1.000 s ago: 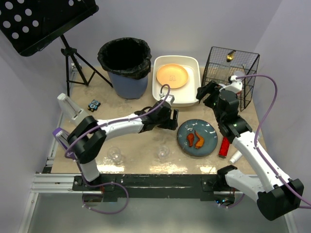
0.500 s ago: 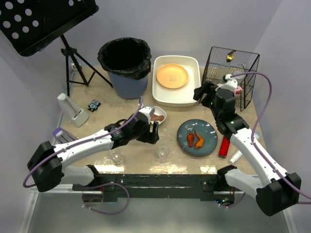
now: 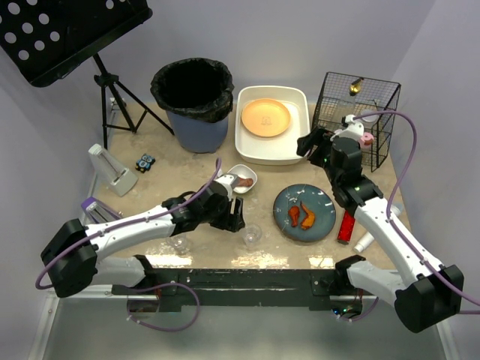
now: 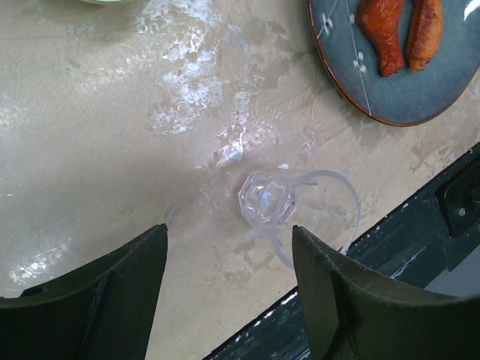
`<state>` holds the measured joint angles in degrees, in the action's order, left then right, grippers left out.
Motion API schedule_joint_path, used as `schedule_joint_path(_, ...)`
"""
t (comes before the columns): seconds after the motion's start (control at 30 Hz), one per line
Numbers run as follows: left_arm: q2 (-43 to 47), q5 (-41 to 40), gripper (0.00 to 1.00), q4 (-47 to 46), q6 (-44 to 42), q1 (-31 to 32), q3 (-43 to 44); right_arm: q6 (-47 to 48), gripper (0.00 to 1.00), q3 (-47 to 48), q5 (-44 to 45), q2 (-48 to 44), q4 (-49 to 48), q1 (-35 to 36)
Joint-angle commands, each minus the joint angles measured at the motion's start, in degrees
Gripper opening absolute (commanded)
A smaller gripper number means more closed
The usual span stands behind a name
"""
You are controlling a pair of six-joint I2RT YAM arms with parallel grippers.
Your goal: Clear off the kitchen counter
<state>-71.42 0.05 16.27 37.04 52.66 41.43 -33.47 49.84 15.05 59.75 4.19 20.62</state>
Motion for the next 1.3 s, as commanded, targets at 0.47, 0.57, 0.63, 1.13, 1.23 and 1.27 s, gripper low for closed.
schedule_joint_path(0.47,-7.4,1.5,0.48,-4.8,-1.2,2.8,3.0,1.2,0.81,-1.3,0.6,-2.0,-1.5,0.1)
schedule_joint_path(0.57,-8.0,1.2,0.41,-5.4,-1.4,2.8,3.1,1.2,0.81,-1.6,0.7,-2.4,-1.3,0.1)
schedule_joint_path(0.63,-8.1,1.1,0.33,-5.7,-1.4,2.8,3.1,1.3,0.81,-1.7,0.9,-2.5,-1.3,0.0)
schedule_joint_path(1.13,4.4,9.2,0.00,-17.9,1.4,-8.2,-3.2,7.4,0.81,-2.6,-14.8,-4.3,-8.5,0.1)
schedule_joint_path(1.23,9.4,14.6,0.00,-24.3,2.2,-11.5,-4.9,7.5,0.81,-3.9,-25.6,-3.9,-14.6,0.1)
schedule_joint_path(1.27,10.8,16.5,0.00,-26.4,2.5,-12.6,-5.0,7.0,0.81,-4.3,-29.2,-3.3,-16.6,0.1)
